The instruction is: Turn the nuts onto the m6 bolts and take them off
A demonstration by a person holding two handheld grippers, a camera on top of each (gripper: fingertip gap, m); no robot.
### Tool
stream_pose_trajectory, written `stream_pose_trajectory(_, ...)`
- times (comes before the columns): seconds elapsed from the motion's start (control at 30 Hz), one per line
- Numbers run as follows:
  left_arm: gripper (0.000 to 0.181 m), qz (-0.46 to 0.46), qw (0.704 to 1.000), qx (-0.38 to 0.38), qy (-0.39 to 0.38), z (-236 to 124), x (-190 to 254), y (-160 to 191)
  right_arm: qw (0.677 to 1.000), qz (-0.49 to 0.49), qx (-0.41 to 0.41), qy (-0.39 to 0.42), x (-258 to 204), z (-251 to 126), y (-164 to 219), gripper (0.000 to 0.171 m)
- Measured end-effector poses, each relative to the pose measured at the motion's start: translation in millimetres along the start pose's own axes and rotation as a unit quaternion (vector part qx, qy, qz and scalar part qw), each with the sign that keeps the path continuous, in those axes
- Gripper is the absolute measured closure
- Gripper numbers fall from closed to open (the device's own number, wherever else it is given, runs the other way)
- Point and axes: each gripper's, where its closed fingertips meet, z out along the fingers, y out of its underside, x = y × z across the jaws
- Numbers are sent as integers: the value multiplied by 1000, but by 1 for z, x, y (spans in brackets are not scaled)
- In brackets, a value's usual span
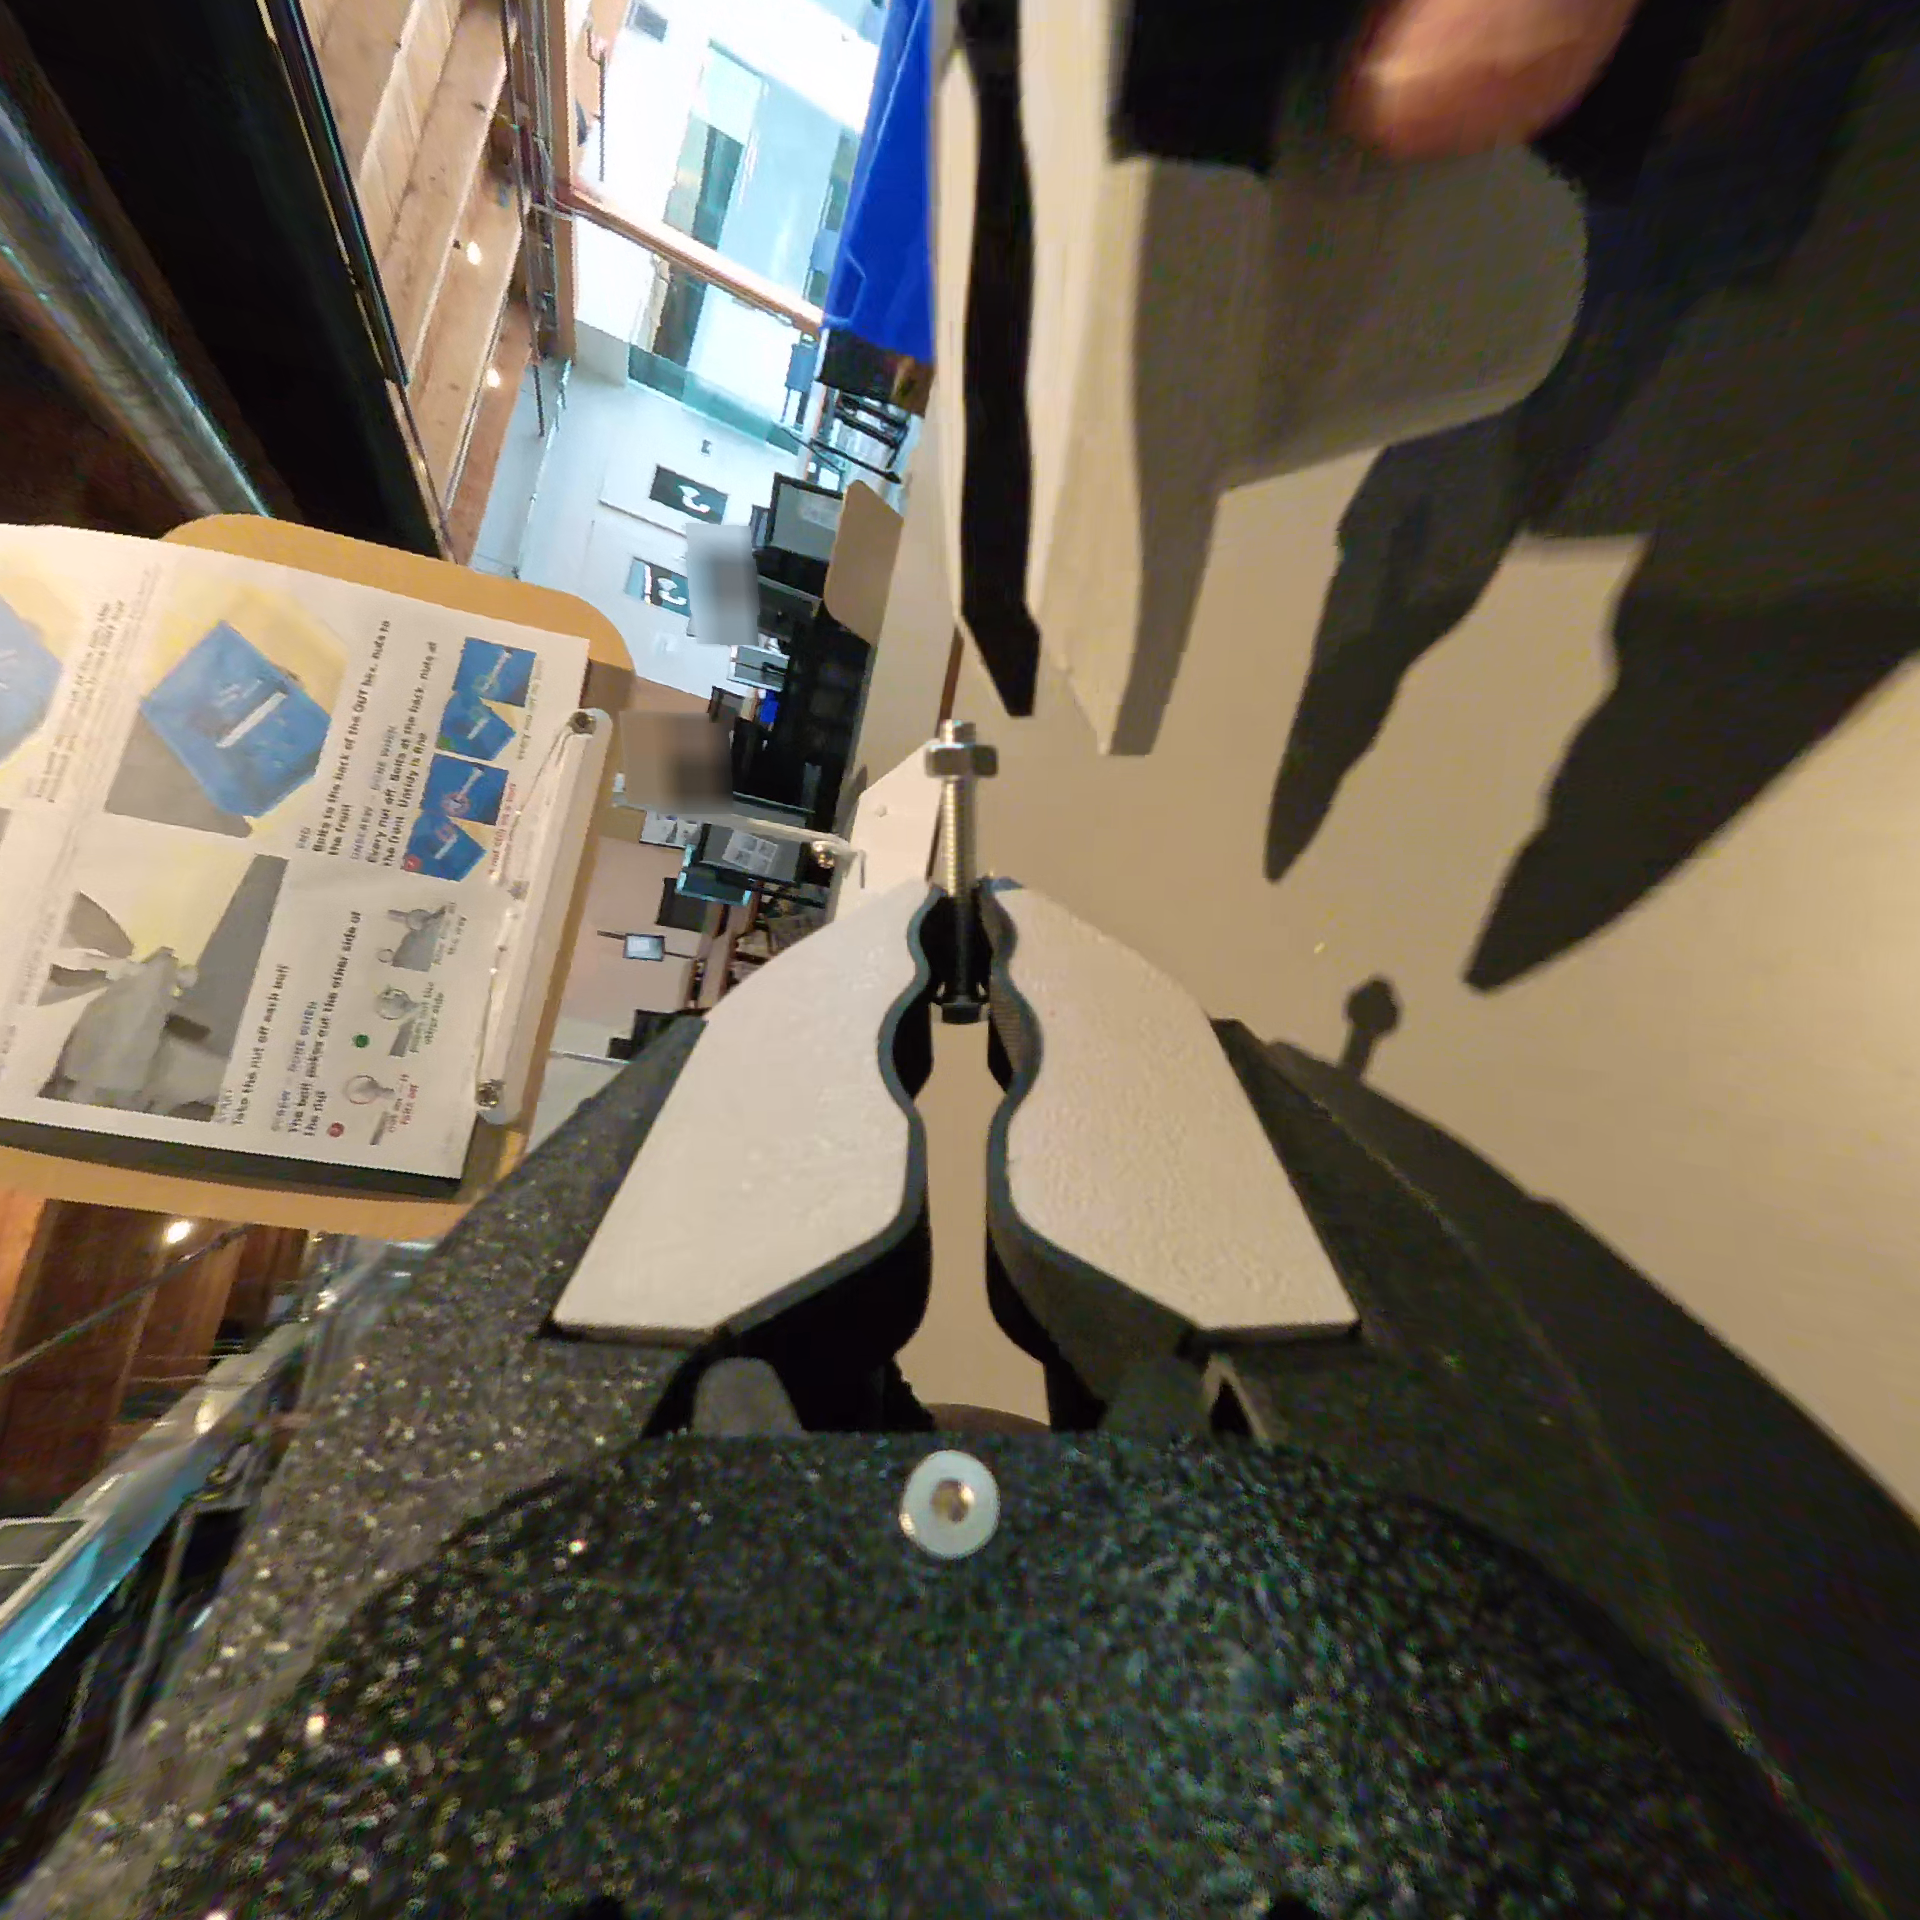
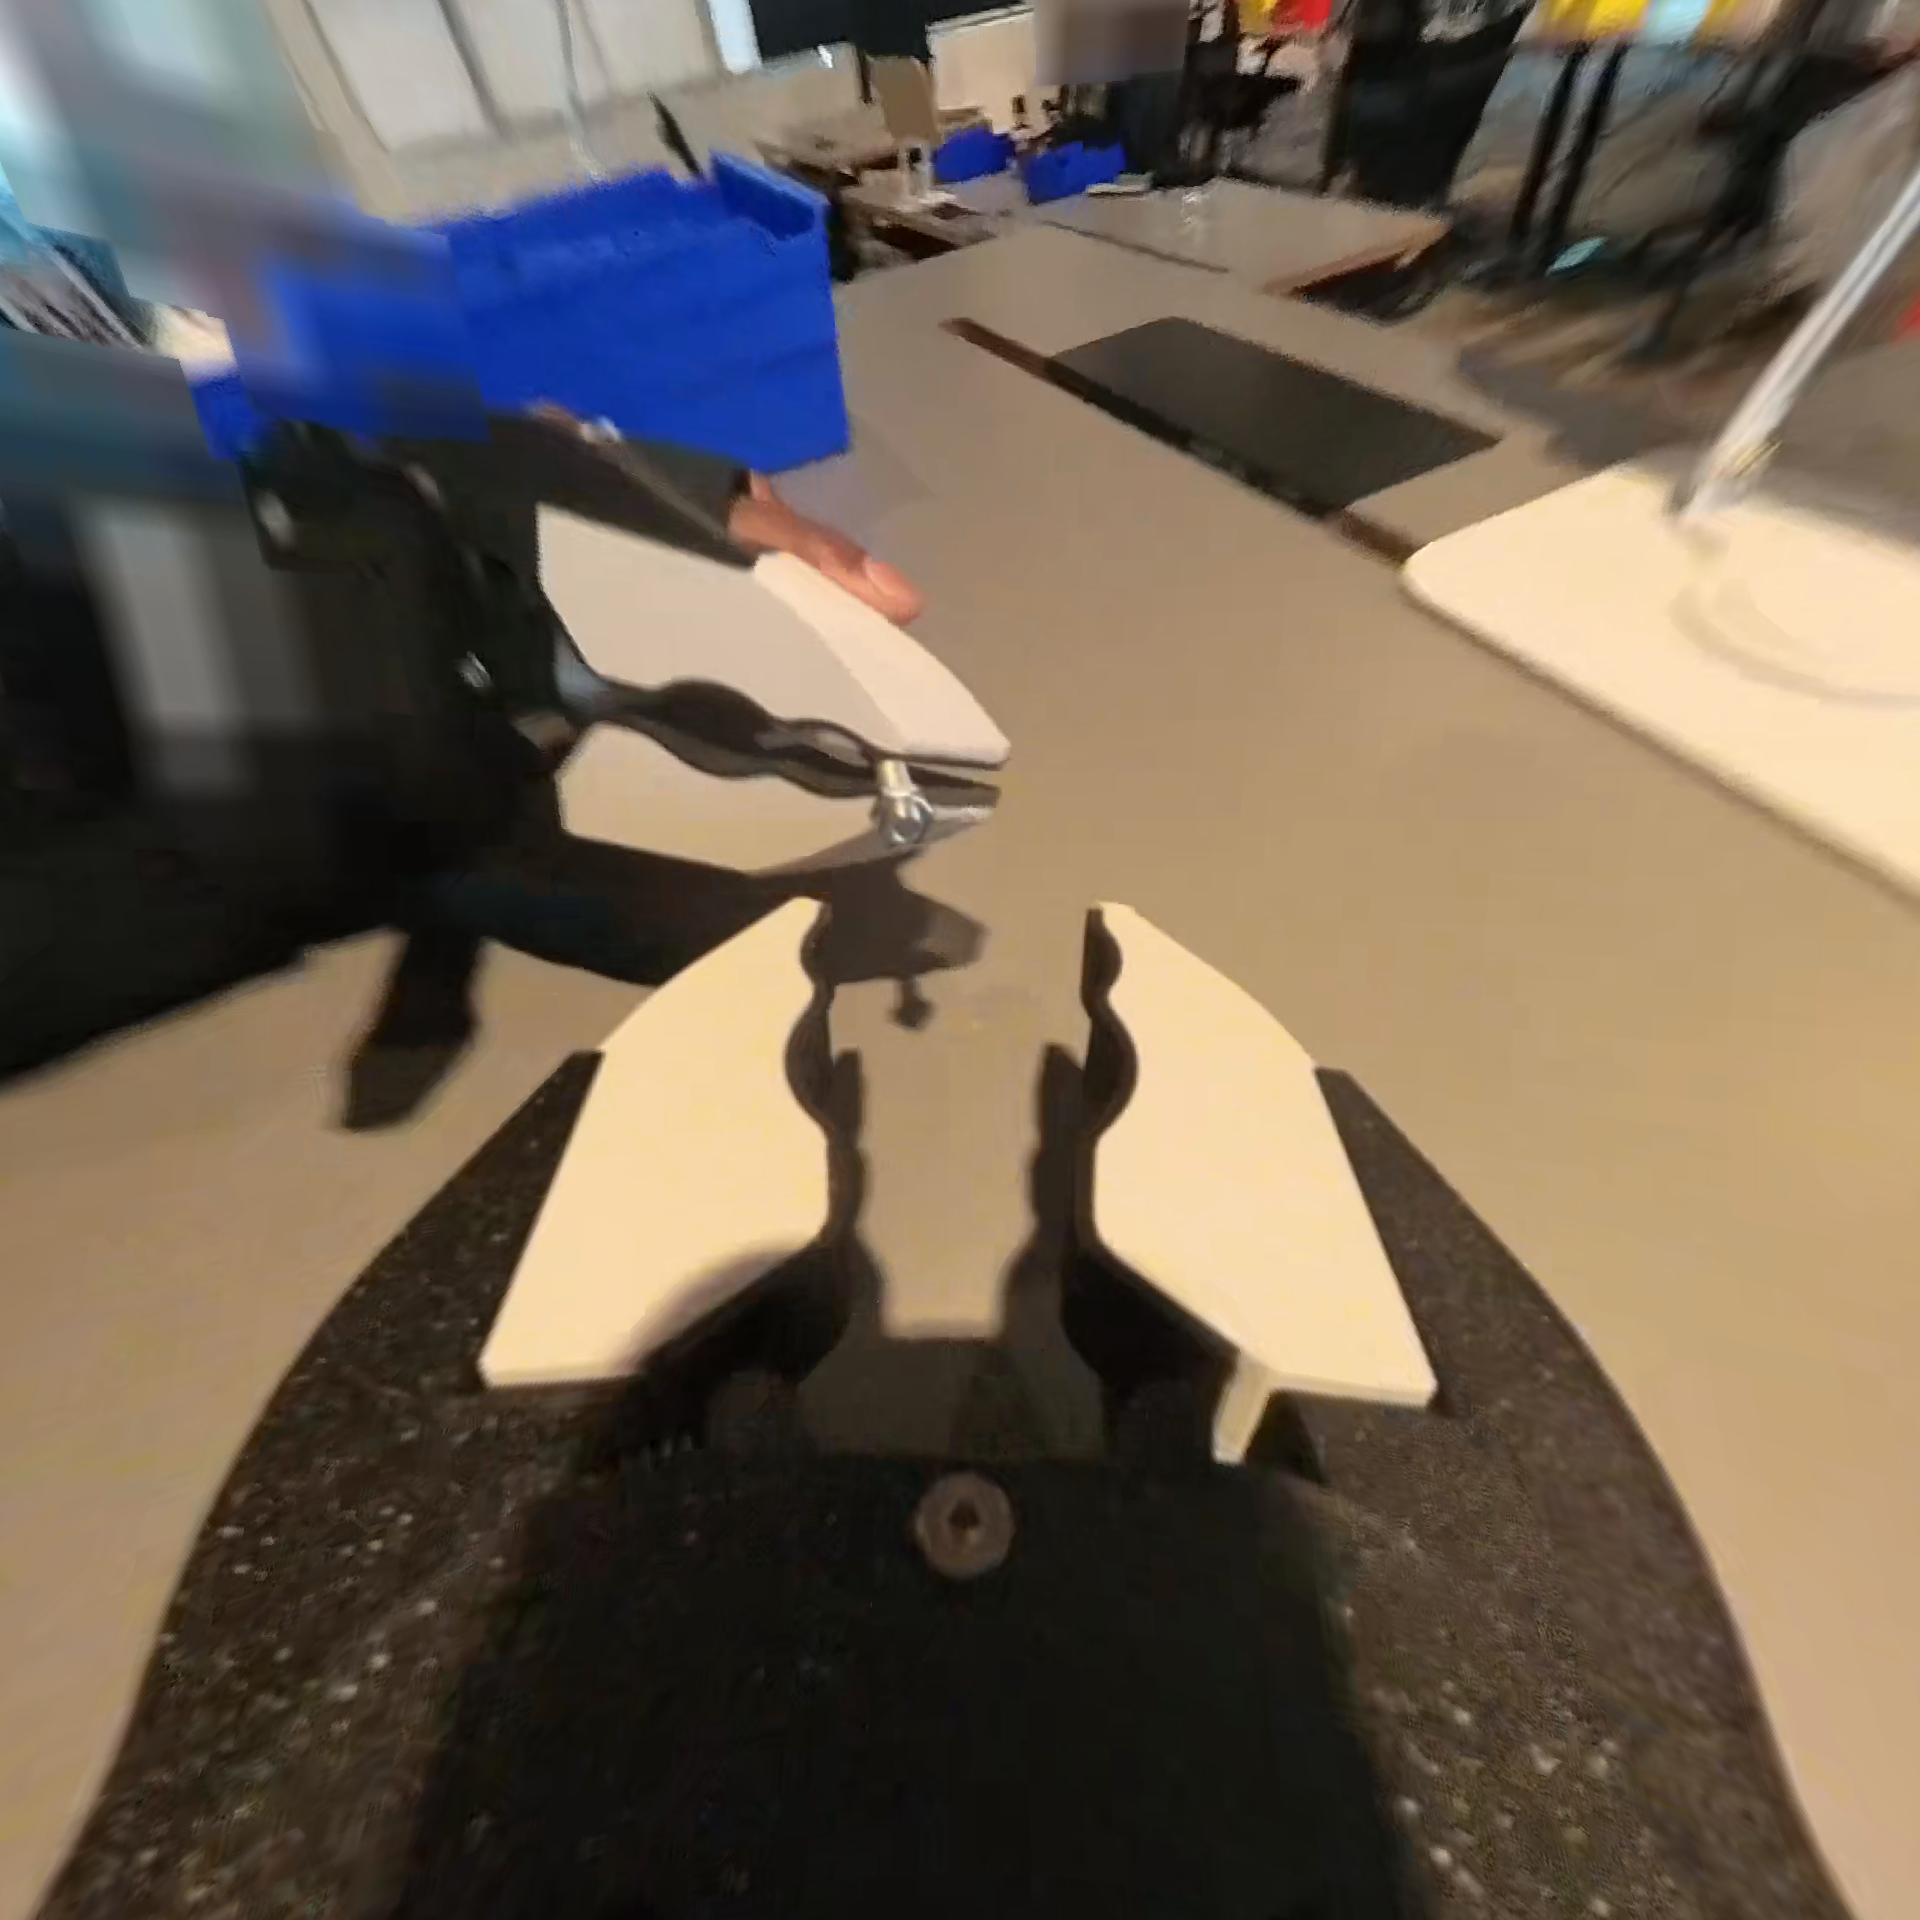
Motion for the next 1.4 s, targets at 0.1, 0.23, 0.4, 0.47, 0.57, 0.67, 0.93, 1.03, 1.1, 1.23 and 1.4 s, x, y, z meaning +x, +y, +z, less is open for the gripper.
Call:
stream_pose_trajectory(0.1,176,-7,1000,0,22,0,7,0,993,-110,8,31,-3,-2,0,130)
stream_pose_trajectory(0.23,176,0,999,1,41,0,13,-2,989,-137,36,34,-9,-3,-9,137)
stream_pose_trajectory(0.4,176,7,999,6,54,-1,18,-5,989,-143,29,22,-13,-2,-5,147)
stream_pose_trajectory(0.47,176,10,998,7,56,-1,19,-7,989,-148,22,19,-15,0,-3,149)
stream_pose_trajectory(0.57,176,16,998,6,56,-1,19,-8,990,-141,0,18,-16,4,2,161)
stream_pose_trajectory(0.67,176,36,998,-12,44,1,17,-3,999,-40,-23,-1,-14,7,4,161)
stream_pose_trajectory(0.93,176,39,998,-30,28,1,11,2,982,173,-1,-78,-8,7,4,136)
stream_pose_trajectory(1.03,176,19,999,-27,39,1,12,3,997,58,16,-44,-4,0,0,130)
stream_pose_trajectory(1.1,176,10,998,-27,54,1,17,5,999,-33,15,-8,-3,-2,1,131)
stream_pose_trajectory(1.23,176,-1,997,-24,72,1,22,4,988,-152,15,22,-10,-2,2,137)
stream_pose_trajectory(1.4,176,-2,996,-18,85,0,26,2,983,-181,9,27,-15,1,3,144)
